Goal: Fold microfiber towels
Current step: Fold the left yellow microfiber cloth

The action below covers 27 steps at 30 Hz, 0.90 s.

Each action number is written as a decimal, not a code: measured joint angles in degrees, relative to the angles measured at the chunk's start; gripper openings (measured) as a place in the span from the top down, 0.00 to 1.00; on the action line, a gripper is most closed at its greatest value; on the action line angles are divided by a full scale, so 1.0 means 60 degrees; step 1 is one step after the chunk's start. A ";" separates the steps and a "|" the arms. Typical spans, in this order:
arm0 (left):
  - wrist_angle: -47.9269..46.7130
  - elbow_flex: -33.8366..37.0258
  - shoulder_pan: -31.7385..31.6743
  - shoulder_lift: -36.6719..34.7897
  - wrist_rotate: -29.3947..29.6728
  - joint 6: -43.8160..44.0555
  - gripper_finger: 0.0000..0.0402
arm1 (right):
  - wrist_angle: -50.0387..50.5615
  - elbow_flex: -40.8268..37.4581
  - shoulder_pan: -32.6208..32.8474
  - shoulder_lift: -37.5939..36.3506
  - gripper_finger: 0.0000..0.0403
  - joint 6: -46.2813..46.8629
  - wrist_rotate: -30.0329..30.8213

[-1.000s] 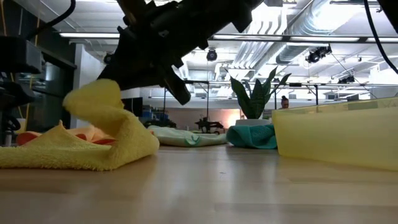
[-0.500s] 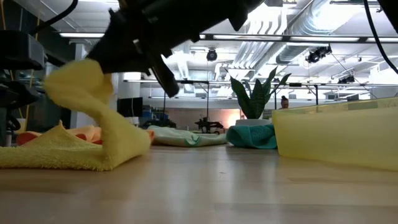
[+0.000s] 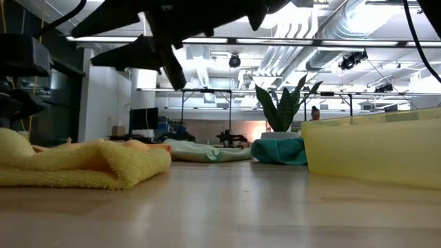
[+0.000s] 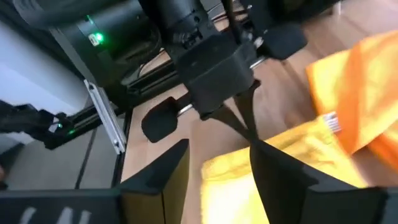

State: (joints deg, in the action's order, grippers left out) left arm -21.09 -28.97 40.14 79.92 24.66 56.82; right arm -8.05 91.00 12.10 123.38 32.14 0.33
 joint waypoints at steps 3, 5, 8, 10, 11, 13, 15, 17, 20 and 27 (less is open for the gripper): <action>-0.0020 0.0000 0.0004 0.0000 0.0002 0.0000 1.00 | 0.1157 0.0000 -0.0082 -0.0269 0.59 -0.0644 0.0048; -0.0015 0.0000 0.0004 -0.0029 0.0018 -0.0086 1.00 | 0.1860 0.0000 -0.0097 -0.0348 0.59 -0.1276 0.0041; 0.0020 -0.0004 0.0004 -0.0121 0.0082 -0.0177 1.00 | 0.3177 0.0000 -0.0022 -0.0475 0.62 -0.2168 0.0048; -0.0040 -0.0004 0.0004 -0.0265 0.0085 -0.0250 1.00 | 0.4171 0.0000 0.0064 -0.0592 0.66 -0.2599 0.0166; -0.0033 -0.0004 0.0007 -0.0329 0.0085 -0.0312 1.00 | 0.4656 0.0000 0.0126 -0.0661 0.68 -0.2720 0.0343; -0.0096 -0.0004 0.0007 -0.0542 0.0085 -0.0428 1.00 | 0.5505 0.0000 0.0258 -0.0848 0.75 -0.3004 0.0836; -0.0090 -0.0007 0.0007 -0.0814 0.0105 -0.0575 1.00 | 0.6417 0.0000 0.0404 -0.1084 0.85 -0.3198 0.1541; -0.0265 -0.0008 0.0019 -0.1154 0.0213 -0.0583 1.00 | 0.7260 0.0000 0.0526 -0.1299 0.95 -0.3164 0.2116; -0.0487 -0.0011 0.0142 -0.1648 0.0723 -0.0679 1.00 | 0.8319 0.0000 0.0716 -0.1480 0.97 -0.2899 0.2585; -0.0436 -0.0011 0.0530 -0.2289 0.2107 -0.0679 1.00 | 0.9787 -0.0585 0.1014 -0.1688 1.00 -0.2264 0.2689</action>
State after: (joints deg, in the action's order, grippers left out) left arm -23.71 -29.04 43.32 66.18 37.30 52.74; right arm 50.67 87.49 18.18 113.26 18.55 16.47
